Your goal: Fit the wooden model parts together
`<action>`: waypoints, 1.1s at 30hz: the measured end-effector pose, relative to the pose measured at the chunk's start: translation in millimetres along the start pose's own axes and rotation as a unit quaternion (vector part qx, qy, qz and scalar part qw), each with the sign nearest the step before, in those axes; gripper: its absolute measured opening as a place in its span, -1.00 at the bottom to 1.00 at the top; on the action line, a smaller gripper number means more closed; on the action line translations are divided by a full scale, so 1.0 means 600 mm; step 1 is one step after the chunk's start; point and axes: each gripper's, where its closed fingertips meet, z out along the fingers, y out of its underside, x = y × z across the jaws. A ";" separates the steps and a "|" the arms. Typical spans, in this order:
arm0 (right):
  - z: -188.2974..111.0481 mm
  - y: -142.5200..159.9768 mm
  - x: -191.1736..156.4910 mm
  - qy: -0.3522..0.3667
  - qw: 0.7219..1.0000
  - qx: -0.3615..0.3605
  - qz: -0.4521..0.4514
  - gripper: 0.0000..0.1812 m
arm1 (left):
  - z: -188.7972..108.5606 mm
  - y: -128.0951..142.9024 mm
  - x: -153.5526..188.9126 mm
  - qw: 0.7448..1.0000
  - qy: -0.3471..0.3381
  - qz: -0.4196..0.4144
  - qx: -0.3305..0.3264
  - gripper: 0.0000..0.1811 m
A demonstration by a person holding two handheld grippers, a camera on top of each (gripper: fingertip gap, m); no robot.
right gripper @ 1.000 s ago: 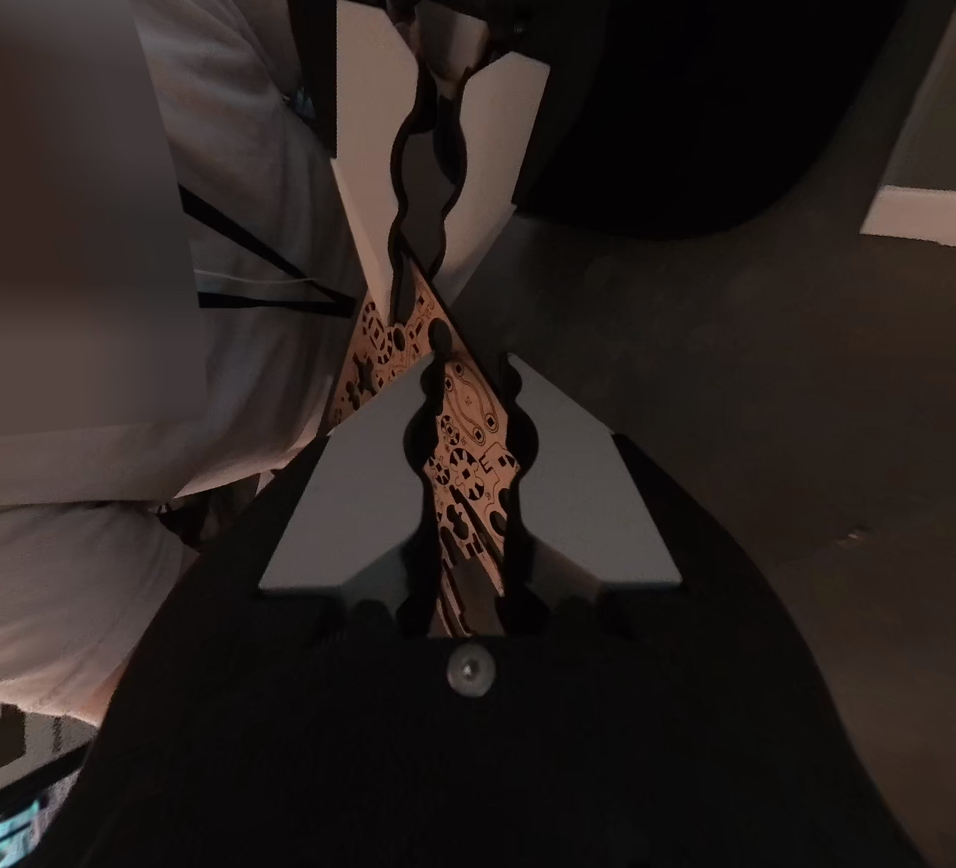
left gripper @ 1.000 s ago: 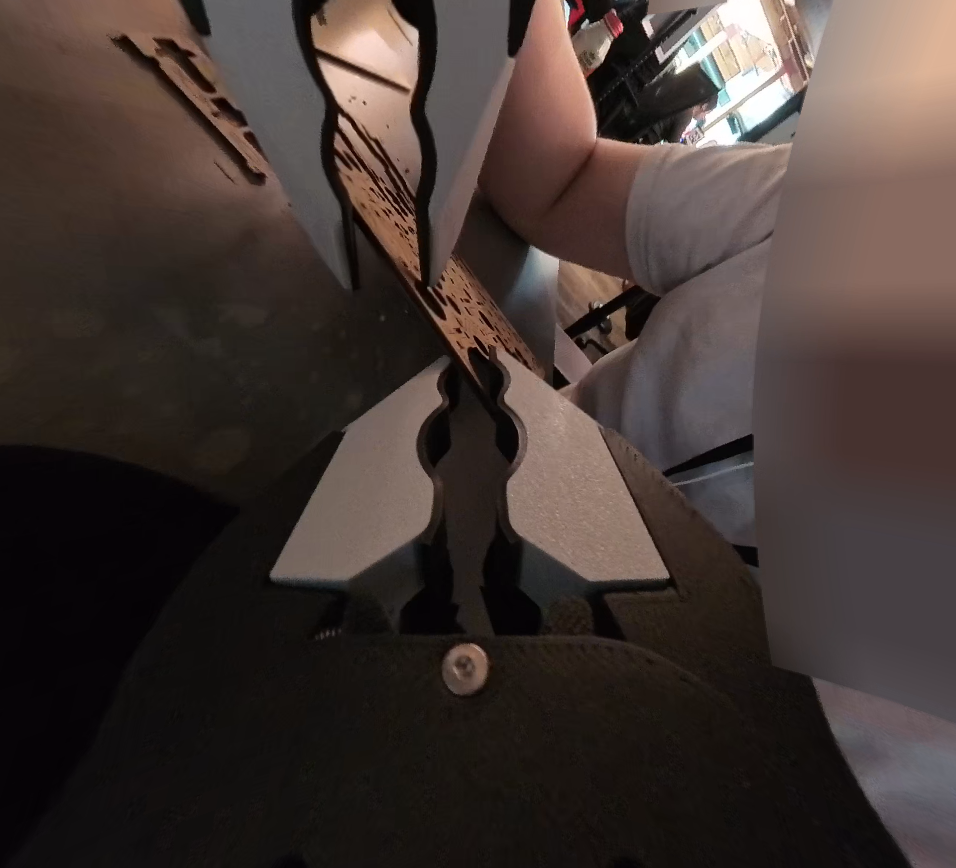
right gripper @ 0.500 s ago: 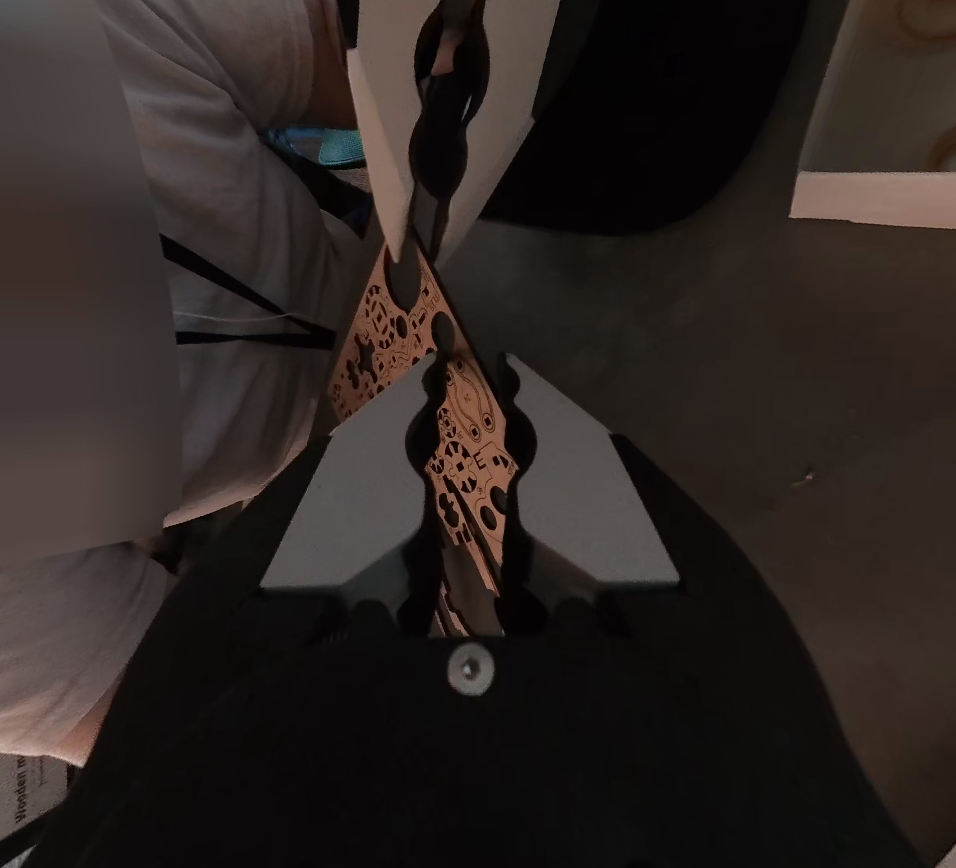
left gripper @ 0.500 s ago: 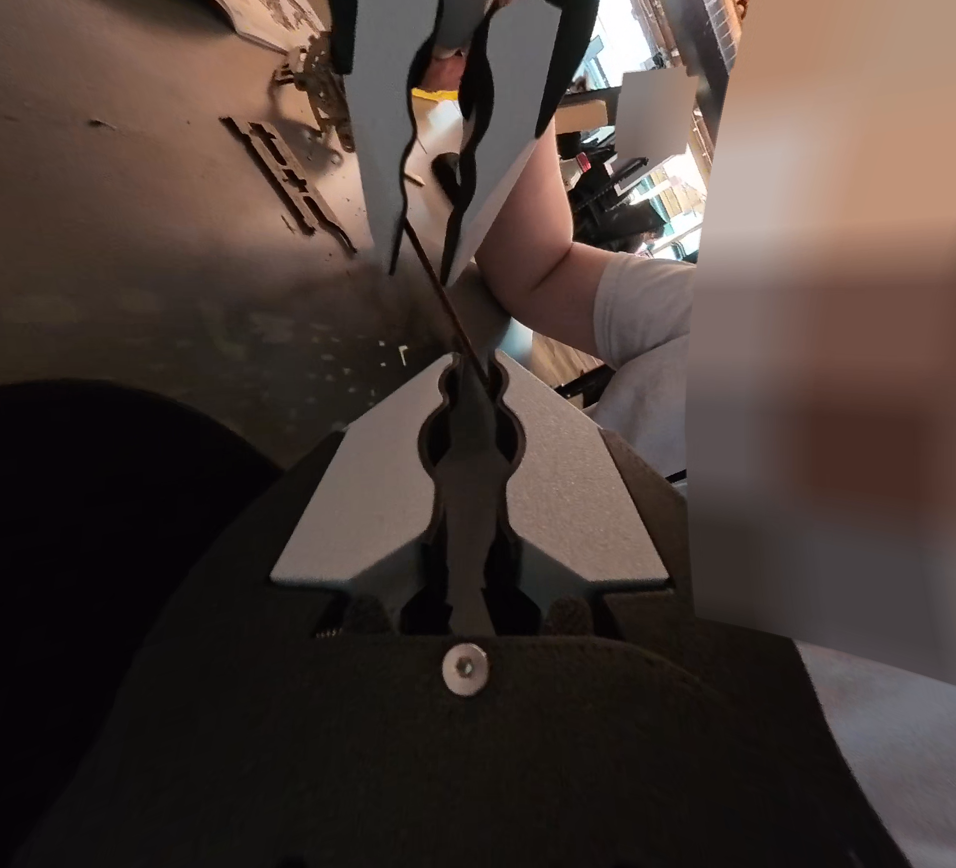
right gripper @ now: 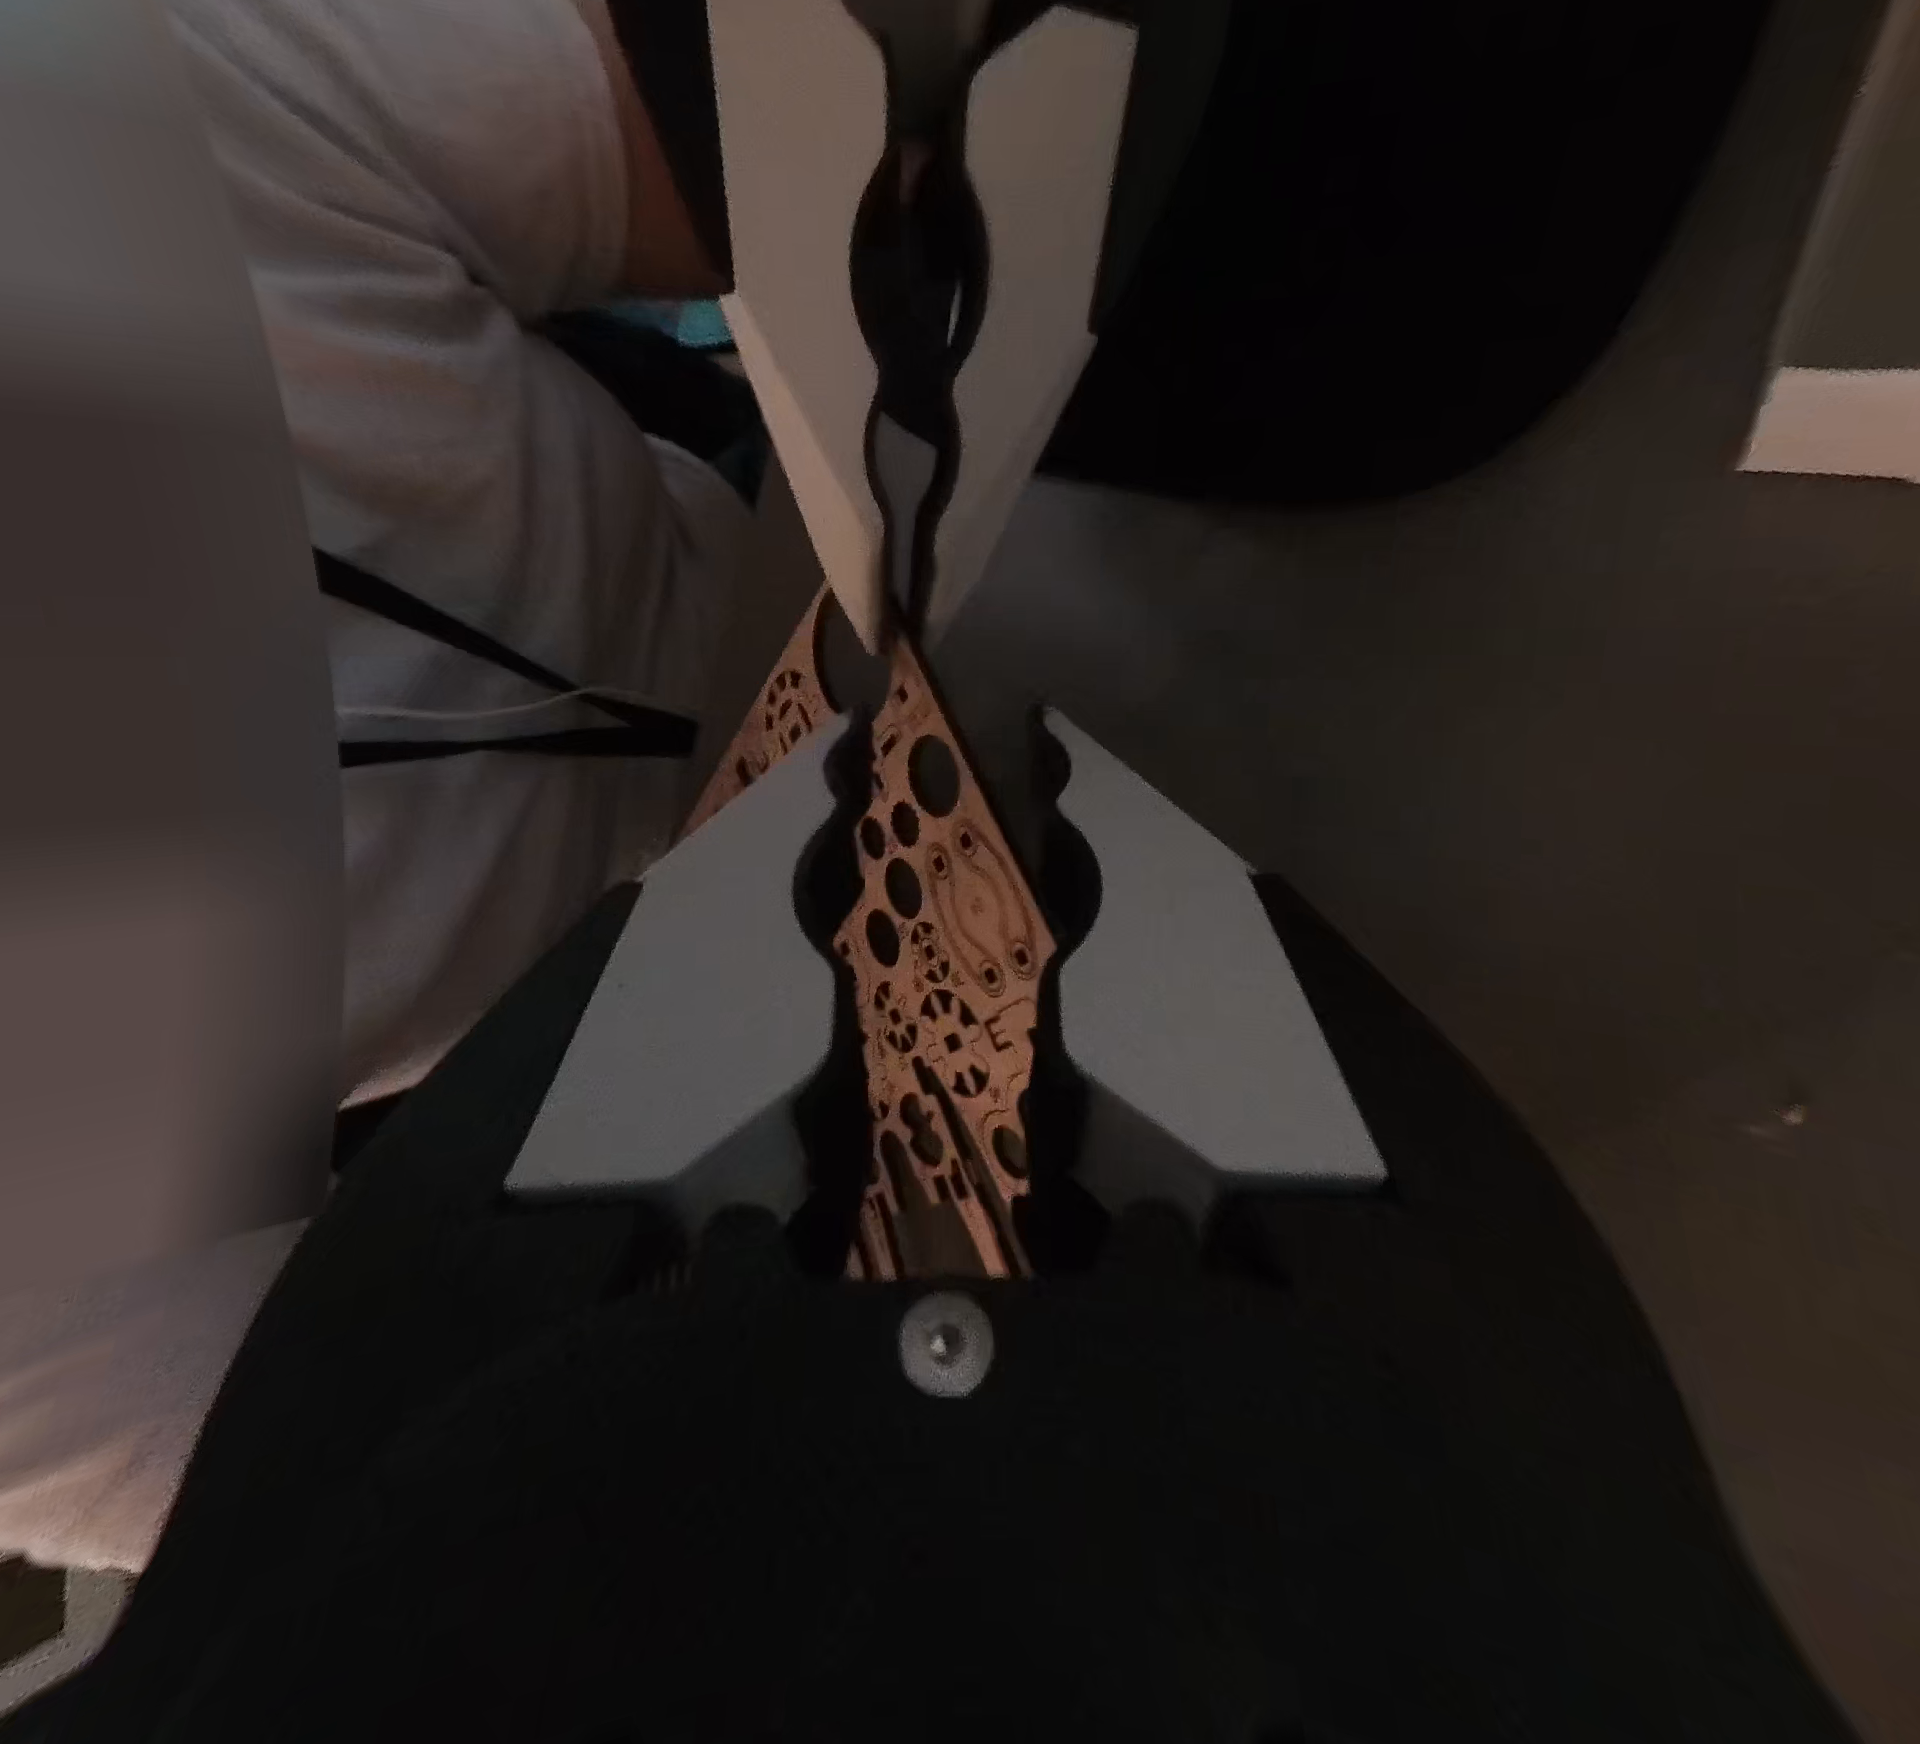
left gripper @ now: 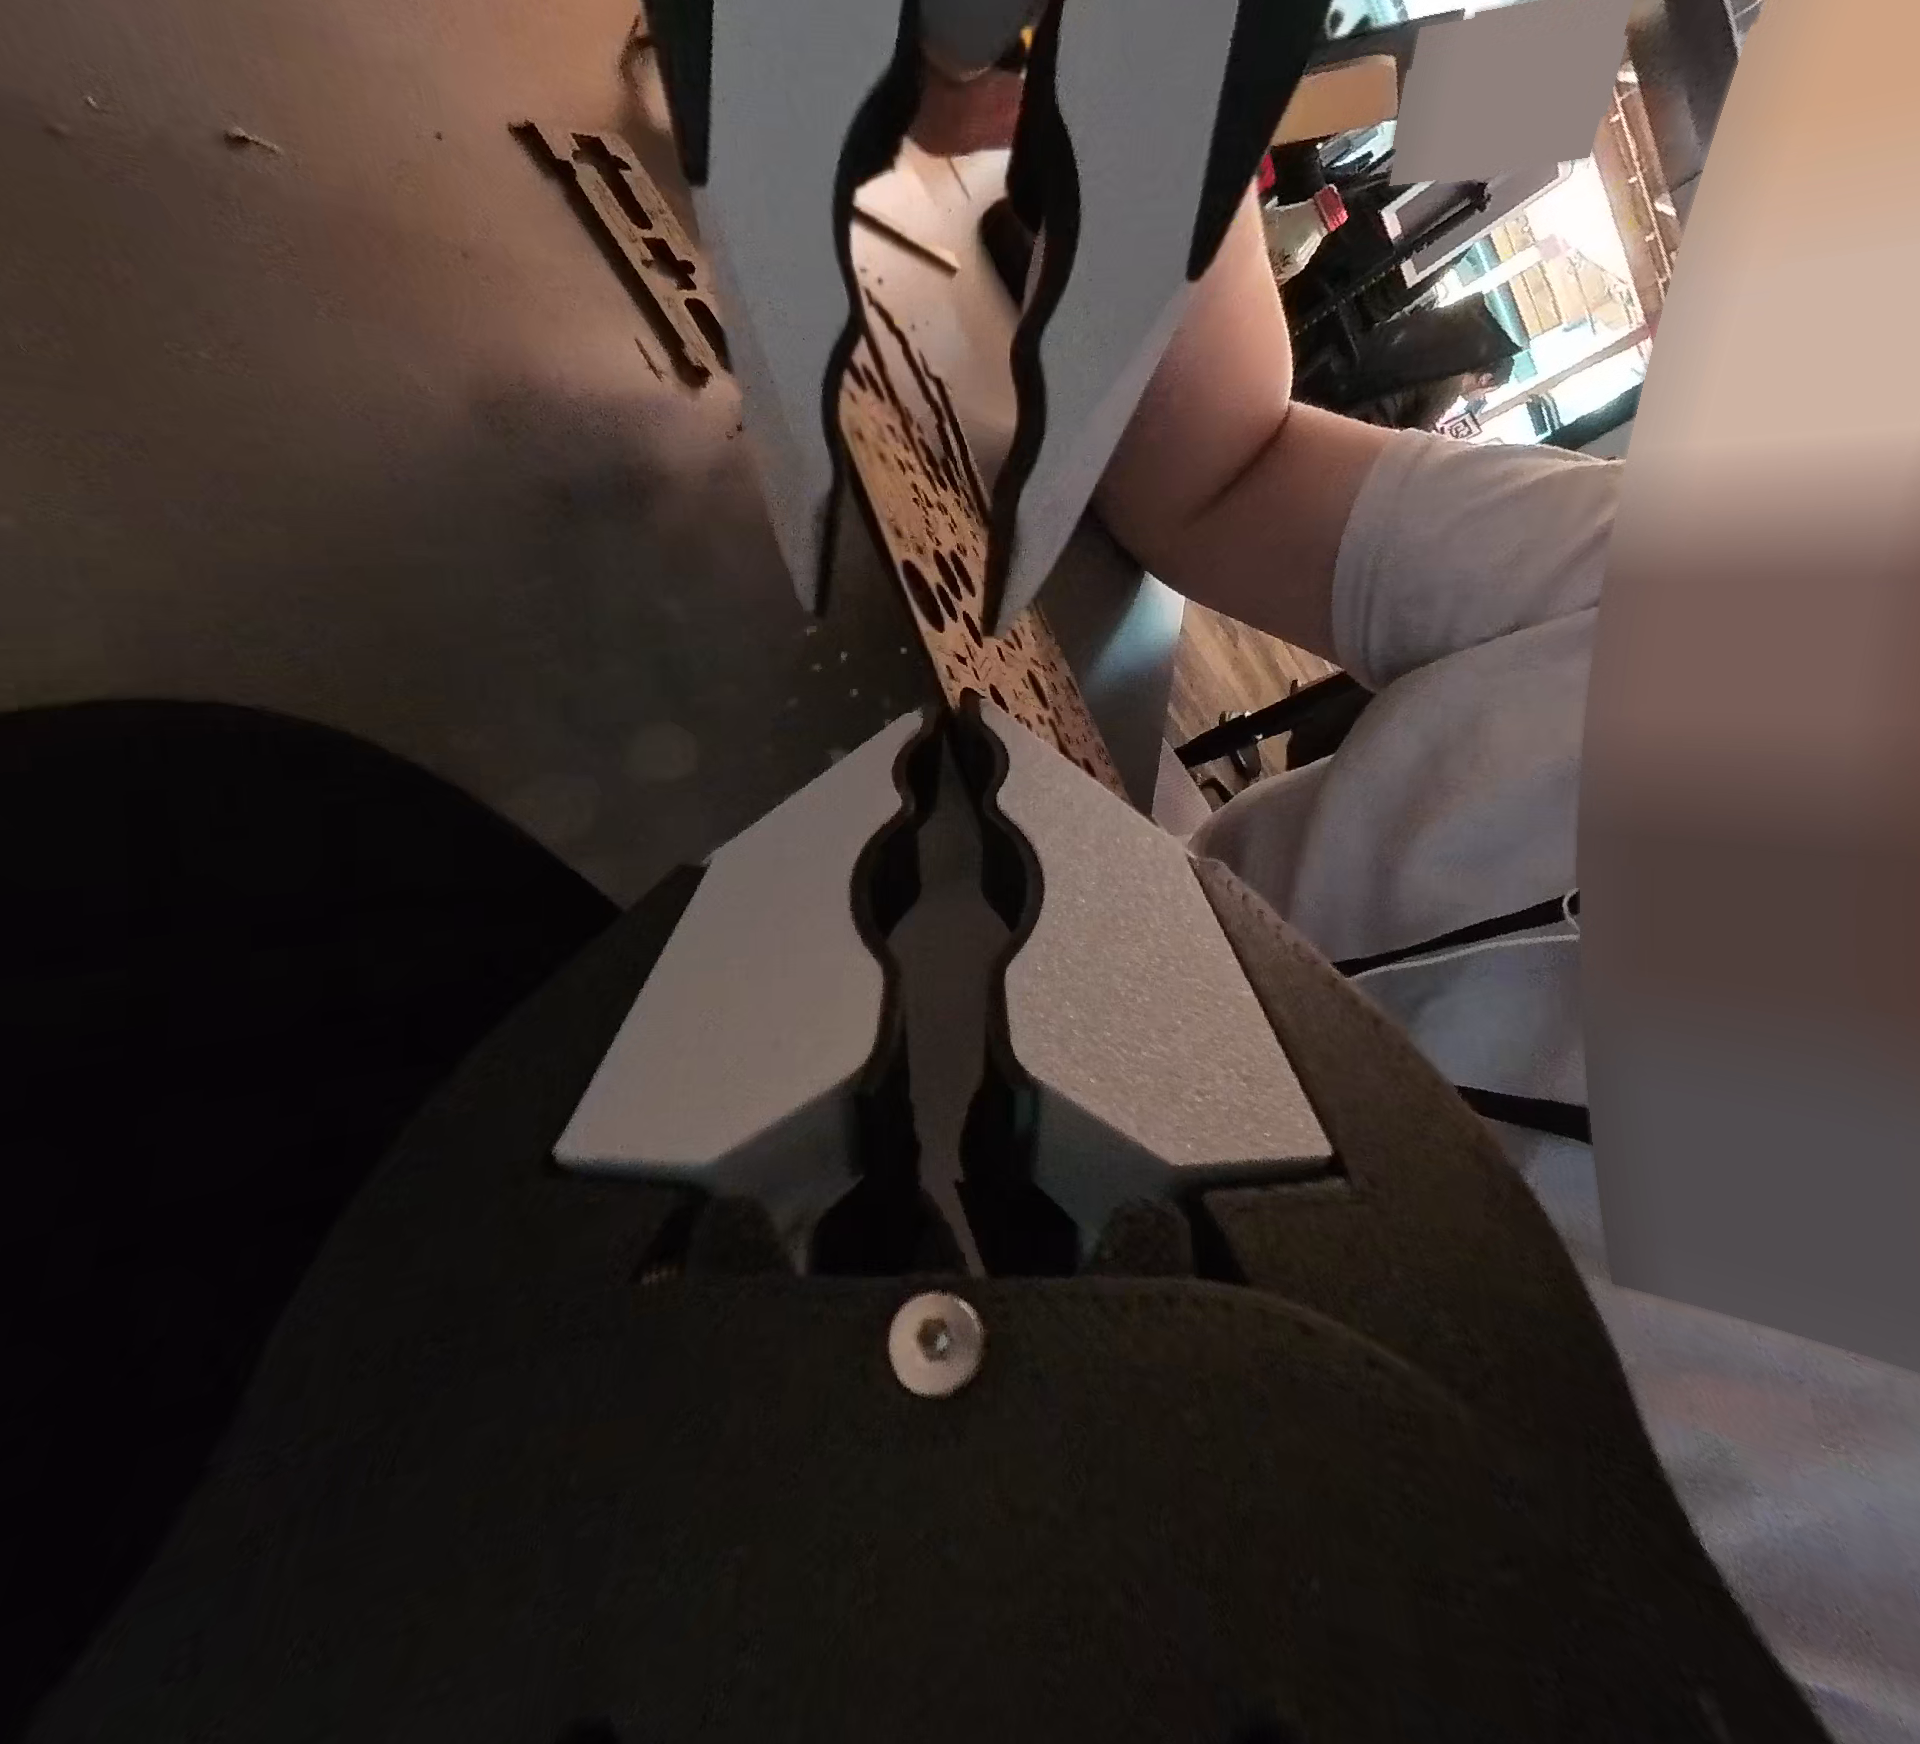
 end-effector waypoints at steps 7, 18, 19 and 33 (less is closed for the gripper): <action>0.010 -0.003 -0.003 -0.030 0.999 -0.006 0.021 -0.81 | 0.003 0.005 -0.001 1.000 0.005 0.000 -0.009 -0.97; 0.017 0.005 -0.009 -0.038 0.997 -0.033 0.056 -0.92 | 0.005 0.007 -0.001 1.000 0.009 0.002 -0.016 -0.97; 0.017 0.004 -0.008 -0.042 0.997 -0.032 0.064 -0.92 | 0.004 0.006 -0.001 1.000 0.009 0.002 -0.015 -0.97; 0.017 0.001 -0.008 -0.019 0.998 -0.038 0.036 -0.93 | 0.004 0.006 -0.002 1.000 0.022 -0.014 -0.013 -0.97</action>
